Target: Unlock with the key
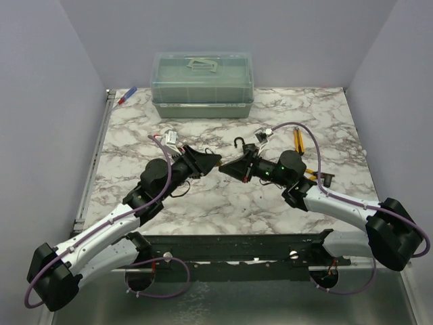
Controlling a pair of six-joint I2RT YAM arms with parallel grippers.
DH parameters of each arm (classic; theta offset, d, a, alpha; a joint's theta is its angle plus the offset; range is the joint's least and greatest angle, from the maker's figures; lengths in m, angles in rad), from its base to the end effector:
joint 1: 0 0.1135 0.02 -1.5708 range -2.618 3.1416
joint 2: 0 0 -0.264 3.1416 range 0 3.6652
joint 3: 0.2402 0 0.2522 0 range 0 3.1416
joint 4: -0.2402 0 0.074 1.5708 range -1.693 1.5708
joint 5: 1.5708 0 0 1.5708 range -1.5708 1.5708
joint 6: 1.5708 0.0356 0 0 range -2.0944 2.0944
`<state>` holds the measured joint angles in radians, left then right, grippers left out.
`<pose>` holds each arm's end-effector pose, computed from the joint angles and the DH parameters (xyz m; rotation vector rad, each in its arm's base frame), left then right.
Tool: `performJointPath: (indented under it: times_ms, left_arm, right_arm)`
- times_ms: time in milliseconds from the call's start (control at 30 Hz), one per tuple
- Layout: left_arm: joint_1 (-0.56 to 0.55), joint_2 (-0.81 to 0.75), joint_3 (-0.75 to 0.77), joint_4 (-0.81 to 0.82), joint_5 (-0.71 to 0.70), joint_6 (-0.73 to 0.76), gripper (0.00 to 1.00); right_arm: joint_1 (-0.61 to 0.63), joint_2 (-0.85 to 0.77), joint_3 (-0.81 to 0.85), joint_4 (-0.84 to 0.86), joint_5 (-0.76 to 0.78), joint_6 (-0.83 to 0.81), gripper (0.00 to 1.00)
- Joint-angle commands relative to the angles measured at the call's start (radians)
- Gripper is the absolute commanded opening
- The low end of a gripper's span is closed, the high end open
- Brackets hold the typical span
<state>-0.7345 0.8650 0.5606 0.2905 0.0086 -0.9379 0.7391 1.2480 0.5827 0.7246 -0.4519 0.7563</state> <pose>0.1557 -0.1410 0.2967 -0.1699 1.7378 -1.2829 0.1904 0.1946 0.2661 -0.3950 1.6822 1.4942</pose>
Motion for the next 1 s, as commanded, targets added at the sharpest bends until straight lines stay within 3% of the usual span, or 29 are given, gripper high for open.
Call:
performJointPath:
  times_ms: [0,600,967]
  left_arm:
    - [-0.026,-0.015,-0.014,0.069,0.167,-0.022,0.00]
    - [-0.025,-0.051,-0.043,0.137,0.176,-0.021,0.00]
    - [-0.025,-0.039,-0.016,-0.036,-0.085,-0.125,0.00]
  right_arm:
    - [0.002,-0.005,0.018,0.121,-0.057,0.043,0.00]
    - [-0.018,0.027,0.069,0.169,-0.220,0.102,0.00]
    - [-0.018,-0.088,0.159,-0.416,-0.205,-0.299,0.52]
